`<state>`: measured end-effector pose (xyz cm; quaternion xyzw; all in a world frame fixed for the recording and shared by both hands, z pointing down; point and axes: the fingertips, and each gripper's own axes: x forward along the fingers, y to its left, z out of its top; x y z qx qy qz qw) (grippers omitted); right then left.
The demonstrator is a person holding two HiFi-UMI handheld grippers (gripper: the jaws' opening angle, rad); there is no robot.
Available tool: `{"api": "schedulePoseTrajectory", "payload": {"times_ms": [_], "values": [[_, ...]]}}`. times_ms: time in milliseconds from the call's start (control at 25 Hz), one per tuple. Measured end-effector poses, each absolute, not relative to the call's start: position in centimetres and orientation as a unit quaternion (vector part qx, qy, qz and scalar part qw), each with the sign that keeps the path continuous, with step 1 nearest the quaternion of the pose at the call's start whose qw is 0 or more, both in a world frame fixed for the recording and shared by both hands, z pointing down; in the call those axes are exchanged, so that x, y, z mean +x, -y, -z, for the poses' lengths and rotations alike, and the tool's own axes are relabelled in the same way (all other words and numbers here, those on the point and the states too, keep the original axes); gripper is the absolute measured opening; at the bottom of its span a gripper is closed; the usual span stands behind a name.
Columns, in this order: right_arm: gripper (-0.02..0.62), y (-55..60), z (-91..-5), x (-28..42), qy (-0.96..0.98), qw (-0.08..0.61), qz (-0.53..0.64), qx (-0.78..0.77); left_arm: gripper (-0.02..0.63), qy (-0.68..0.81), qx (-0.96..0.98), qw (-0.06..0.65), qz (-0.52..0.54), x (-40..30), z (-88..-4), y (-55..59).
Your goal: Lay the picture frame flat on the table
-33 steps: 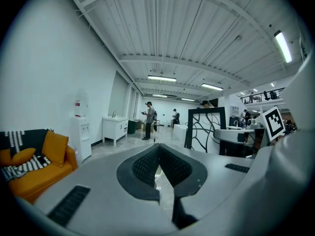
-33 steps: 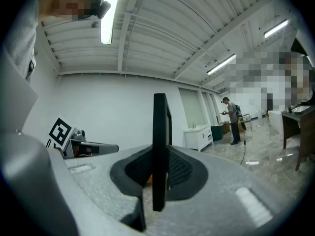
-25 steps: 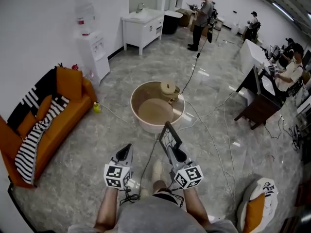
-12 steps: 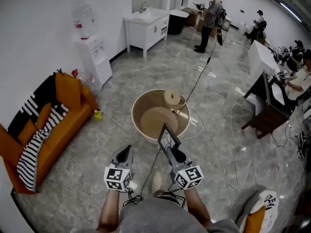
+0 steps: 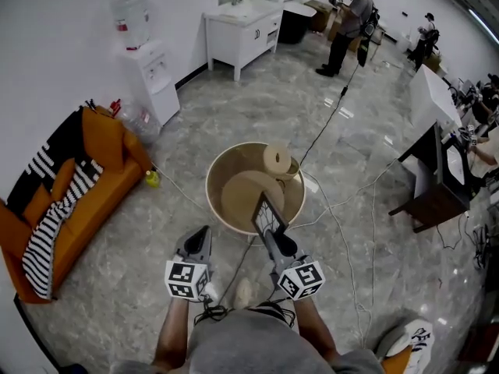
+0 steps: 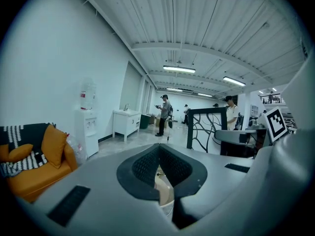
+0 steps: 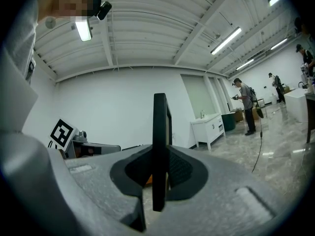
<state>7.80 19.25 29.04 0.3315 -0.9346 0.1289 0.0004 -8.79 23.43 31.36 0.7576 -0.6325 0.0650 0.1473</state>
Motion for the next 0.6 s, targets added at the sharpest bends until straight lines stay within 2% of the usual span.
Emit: {"api": "schedulePoseTrajectory", "payload": {"times_ms": [600], "values": [[0.049, -10.5, -32.0, 8.2, 0.934, 0.001, -0.158, 0.32, 0.018, 0.643, 0.747, 0.152, -0.08, -8.1, -33.4, -15.7]]}}
